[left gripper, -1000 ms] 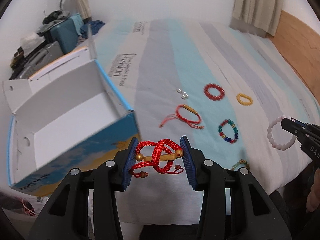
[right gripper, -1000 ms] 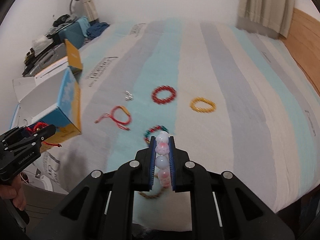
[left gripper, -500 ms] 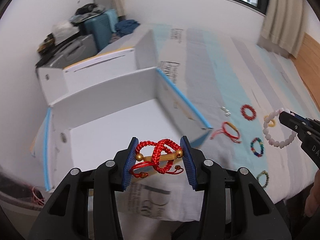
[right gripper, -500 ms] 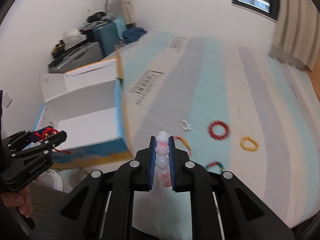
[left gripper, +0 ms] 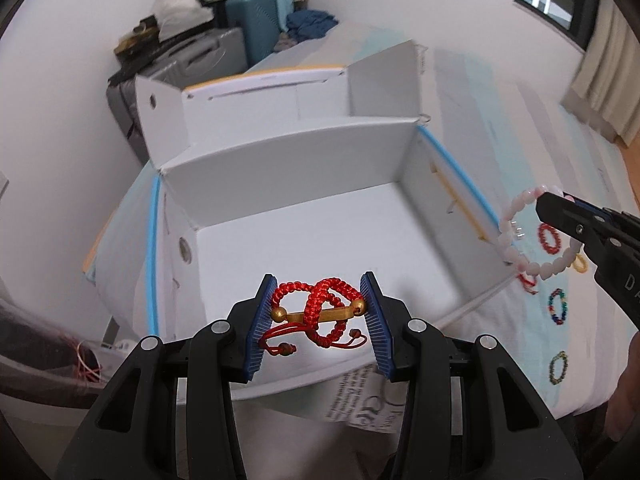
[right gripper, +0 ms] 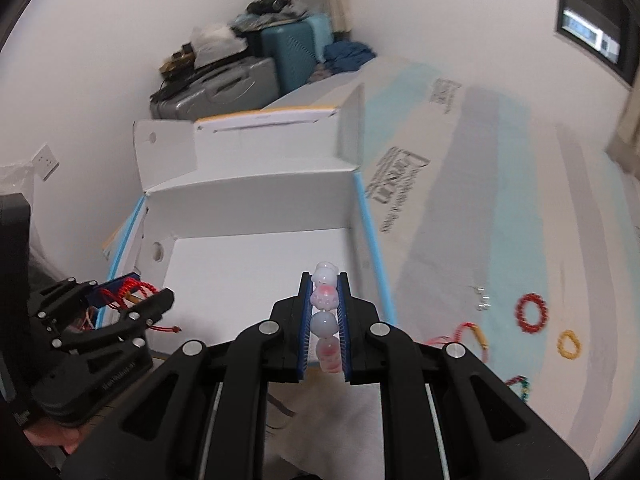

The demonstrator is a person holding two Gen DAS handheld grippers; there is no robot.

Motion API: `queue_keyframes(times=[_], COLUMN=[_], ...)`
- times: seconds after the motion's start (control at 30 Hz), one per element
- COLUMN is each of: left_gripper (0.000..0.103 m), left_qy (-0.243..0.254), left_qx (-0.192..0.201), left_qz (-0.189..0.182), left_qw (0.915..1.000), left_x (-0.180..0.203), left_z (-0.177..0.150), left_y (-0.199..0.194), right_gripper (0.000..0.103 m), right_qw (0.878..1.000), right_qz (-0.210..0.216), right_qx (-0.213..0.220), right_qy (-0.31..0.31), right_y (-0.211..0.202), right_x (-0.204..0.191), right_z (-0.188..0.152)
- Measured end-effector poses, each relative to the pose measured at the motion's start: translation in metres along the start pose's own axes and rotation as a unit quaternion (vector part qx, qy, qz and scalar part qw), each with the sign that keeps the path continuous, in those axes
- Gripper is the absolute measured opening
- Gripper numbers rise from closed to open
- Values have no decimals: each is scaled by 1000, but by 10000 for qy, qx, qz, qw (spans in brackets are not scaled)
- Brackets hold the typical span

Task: Organize jewelry
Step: 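Carry both bracelets over the open white box with both tools, then open both tools to drop the bracelets into the box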

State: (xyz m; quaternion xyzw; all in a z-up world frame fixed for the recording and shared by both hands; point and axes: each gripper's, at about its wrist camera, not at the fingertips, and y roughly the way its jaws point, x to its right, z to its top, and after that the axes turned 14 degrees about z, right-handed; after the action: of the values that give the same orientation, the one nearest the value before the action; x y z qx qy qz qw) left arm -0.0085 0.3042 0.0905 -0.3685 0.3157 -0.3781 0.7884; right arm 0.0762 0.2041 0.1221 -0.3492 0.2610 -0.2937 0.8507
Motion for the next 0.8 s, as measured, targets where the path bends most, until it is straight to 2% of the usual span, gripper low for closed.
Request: queue_keyframes(times=[0.23, 0.37, 0.5, 0.63, 0.8], left_gripper=[43, 43, 43, 43, 43], left_qy=[11, 33, 108, 156, 211], left_qx=[-609, -978, -1175, -1597, -1598], left_qz=[87, 78, 132, 87, 217], left_qw=[9981, 9952, 9929, 9870, 9867], left_x=[-9, -9, -10, -7, -5], left_z=[6, 12, 12, 1, -3], left_y=[45, 68, 88, 111, 118], right_gripper=[11, 11, 11, 11, 11], right_qw=[9972, 9921, 9843, 9785, 9767], right_qz=[125, 175, 188, 101, 82], right_qx=[-738, -1221, -1679, -1964, -2045], right_qy=[45, 212, 511, 619, 651], right_y=[64, 101, 132, 154, 163], right_x=[-8, -4, 9, 19, 25], right_z=[11, 12, 5, -2, -9])
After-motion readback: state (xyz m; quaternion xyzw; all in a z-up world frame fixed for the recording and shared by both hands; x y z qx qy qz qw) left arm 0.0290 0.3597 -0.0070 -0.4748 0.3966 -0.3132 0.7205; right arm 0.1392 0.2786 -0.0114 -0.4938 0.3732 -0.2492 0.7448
